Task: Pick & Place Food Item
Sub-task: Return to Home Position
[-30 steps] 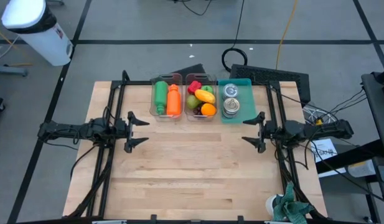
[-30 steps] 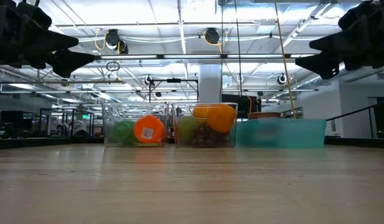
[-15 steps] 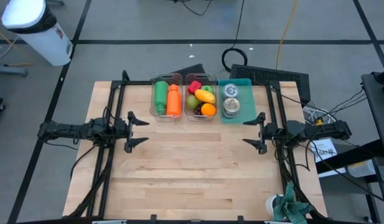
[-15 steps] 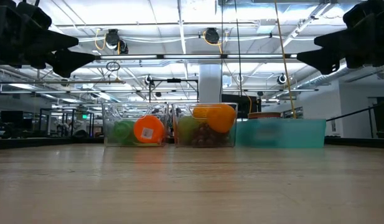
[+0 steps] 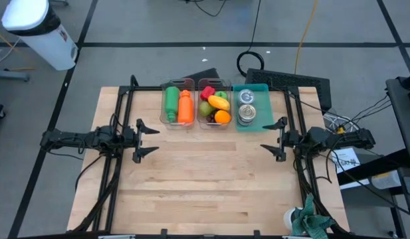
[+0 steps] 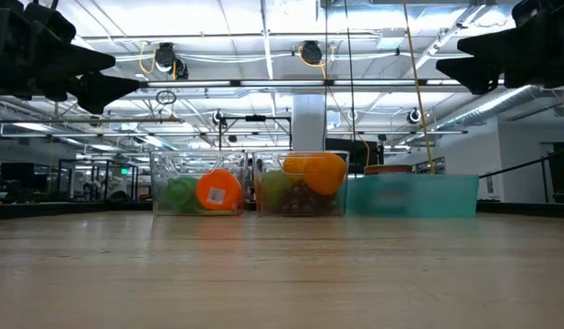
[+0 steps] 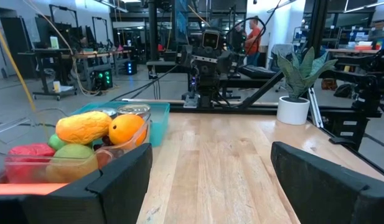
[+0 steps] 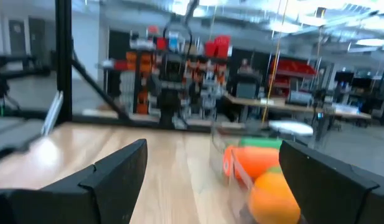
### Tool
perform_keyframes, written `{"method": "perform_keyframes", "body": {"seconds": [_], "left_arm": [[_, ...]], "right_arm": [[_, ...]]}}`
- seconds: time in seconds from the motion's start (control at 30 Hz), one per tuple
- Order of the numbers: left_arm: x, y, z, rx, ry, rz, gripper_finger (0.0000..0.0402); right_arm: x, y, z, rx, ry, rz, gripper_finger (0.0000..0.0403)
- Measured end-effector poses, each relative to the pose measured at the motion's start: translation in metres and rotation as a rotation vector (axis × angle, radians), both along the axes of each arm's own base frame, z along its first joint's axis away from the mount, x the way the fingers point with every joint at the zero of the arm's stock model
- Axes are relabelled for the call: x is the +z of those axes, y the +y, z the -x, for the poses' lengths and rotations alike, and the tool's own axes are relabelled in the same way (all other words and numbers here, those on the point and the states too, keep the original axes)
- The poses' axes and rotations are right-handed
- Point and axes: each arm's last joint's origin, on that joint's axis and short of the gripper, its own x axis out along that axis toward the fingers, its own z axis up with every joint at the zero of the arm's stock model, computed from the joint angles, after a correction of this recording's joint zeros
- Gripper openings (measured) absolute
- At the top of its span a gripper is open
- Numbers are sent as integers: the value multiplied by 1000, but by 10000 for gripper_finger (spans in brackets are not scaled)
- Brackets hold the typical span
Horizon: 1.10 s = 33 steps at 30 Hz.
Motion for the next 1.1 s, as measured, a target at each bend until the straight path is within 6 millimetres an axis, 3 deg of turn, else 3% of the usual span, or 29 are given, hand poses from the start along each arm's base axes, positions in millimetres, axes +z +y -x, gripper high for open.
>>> {"method": "perform_keyframes", "body": {"seconds": [1.1], "left_arm": [[0,0,0,0,0,0,340]], "right_arm": [[5,0,1,2,-49,-7,345]]}}
